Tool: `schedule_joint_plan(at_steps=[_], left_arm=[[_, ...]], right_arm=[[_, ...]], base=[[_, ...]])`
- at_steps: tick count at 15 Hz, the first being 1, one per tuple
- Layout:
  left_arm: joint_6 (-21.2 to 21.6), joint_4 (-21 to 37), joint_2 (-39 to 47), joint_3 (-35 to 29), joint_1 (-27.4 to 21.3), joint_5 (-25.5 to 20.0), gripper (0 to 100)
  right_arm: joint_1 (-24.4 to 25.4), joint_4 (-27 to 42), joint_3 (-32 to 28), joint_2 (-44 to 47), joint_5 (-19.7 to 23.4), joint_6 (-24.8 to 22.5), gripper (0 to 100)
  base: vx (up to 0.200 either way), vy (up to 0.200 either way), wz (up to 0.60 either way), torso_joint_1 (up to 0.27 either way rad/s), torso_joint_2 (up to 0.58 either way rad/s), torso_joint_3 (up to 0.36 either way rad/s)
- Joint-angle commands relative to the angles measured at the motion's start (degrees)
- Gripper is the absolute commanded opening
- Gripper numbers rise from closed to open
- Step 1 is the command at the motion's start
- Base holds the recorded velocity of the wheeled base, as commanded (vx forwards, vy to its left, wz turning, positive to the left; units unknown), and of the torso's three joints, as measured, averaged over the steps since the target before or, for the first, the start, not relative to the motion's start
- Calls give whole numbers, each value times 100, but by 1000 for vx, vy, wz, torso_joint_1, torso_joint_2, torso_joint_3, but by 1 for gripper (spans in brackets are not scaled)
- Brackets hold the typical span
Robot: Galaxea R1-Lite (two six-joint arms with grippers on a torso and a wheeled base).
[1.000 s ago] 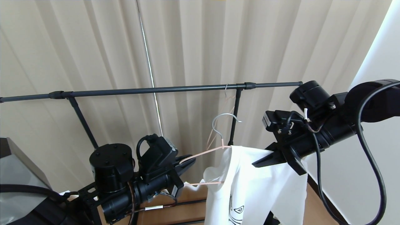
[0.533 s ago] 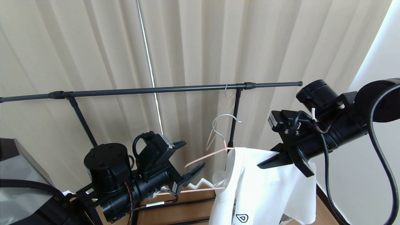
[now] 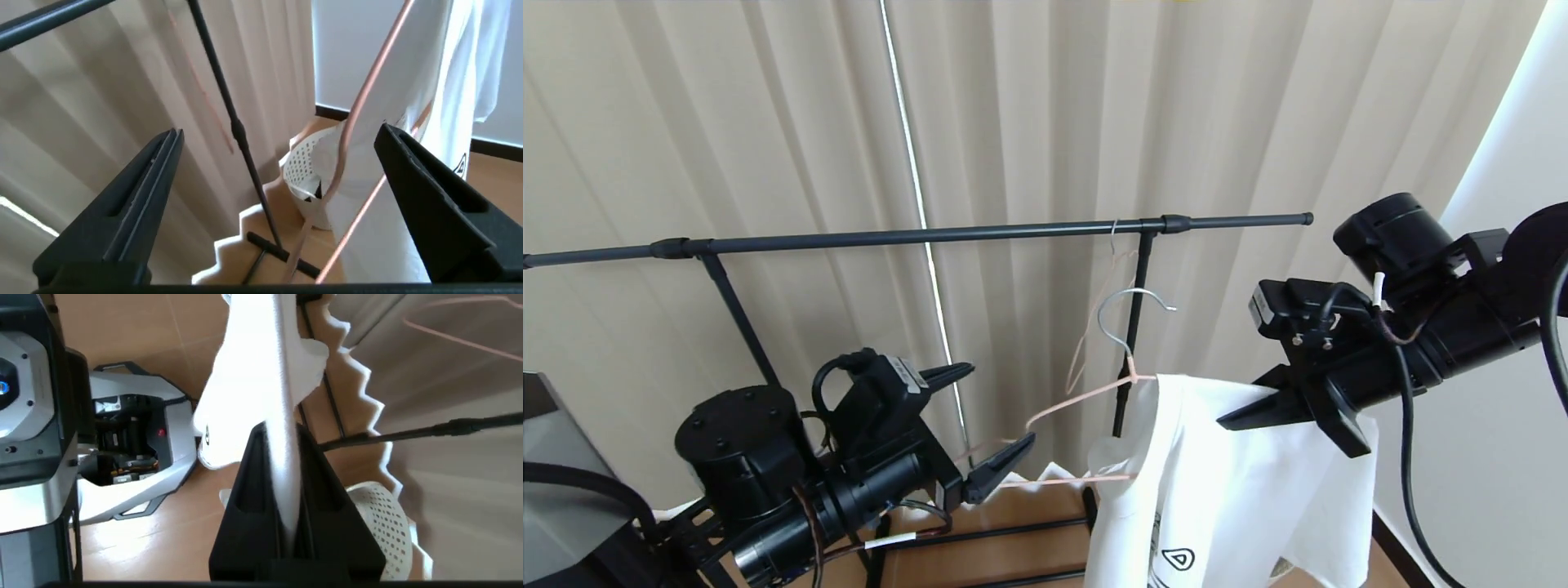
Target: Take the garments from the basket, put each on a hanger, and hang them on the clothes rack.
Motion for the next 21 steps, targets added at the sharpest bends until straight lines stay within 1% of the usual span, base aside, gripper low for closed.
schedule_joint_plan(at_steps=[1,2,3,4,5,6,7,8,9,10,11,12,13,14,15,17,18,19,20,21], left_arm=[[-484,-8,-420,111,336,7,100],[-766,-8,-552,129,424,25,100],[-889,176,-596,164,468,51,100],[-959,572,-684,199,468,69,100],[-959,572,-684,199,468,69,100],[-1038,1020,-710,181,433,183,100],[-1073,1433,-684,129,389,315,100],[-1152,1873,-578,-30,275,350,100],[-1258,2013,-508,-109,257,394,100],[-1680,2382,-324,-390,73,719,100],[-1829,2681,-174,-601,-33,974,100],[-1908,2962,-60,-794,-94,1194,100],[-2049,3138,28,-961,-173,1325,100],[-2198,3279,107,-1102,-270,1352,100],[-2304,3463,160,-1225,-340,1378,100],[-2550,3894,230,-1550,-481,1589,100],[-2822,4316,257,-1884,-525,1791,100],[-2998,4615,265,-2121,-534,1853,100],[-3367,5063,274,-2464,-542,1870,100],[-3490,5212,274,-2561,-542,1870,100]], right_arm=[[-46,-205,6,-313,-655,-9,0],[-46,-355,15,-427,-1006,-18,0],[-37,-513,24,-506,-1323,-18,0],[6,-662,41,-603,-1630,-18,0],[6,-662,41,-603,-1630,-18,0],[50,-891,112,-735,-1964,-9,0],[156,-1207,270,-840,-2289,-9,0],[235,-1682,542,-954,-2667,-9,0],[279,-1893,657,-963,-2799,0,0],[464,-2622,973,-981,-3203,35,0],[525,-3141,1184,-981,-3476,140,0],[587,-3536,1342,-963,-3660,299,0],[639,-3756,1439,-954,-3783,404,0],[639,-3835,1483,-963,-3819,483,0],[648,-3835,1500,-989,-3819,536,0],[648,-3844,1518,-1060,-3819,633,0],[674,-3853,1509,-1086,-3819,835,0],[745,-3862,1509,-1112,-3810,1072,0],[885,-3923,1571,-1139,-3827,1564,0],[885,-3976,1615,-1148,-3827,1687,0]], base=[[0,0,0,0,0,0],[0,0,0,0,0,0],[0,0,0,0,0,0],[0,0,0,0,0,0],[0,0,0,0,0,0],[0,0,0,0,0,0],[0,0,0,0,0,0],[0,0,0,0,0,0],[0,0,0,0,0,0],[0,0,0,0,0,0],[0,0,0,0,0,0],[0,0,0,0,0,0],[0,0,0,0,0,0],[0,0,0,0,0,0],[0,0,0,0,0,0],[0,0,0,0,0,0],[0,0,0,0,0,0],[0,0,0,0,0,0],[0,0,0,0,0,0],[0,0,0,0,0,0]])
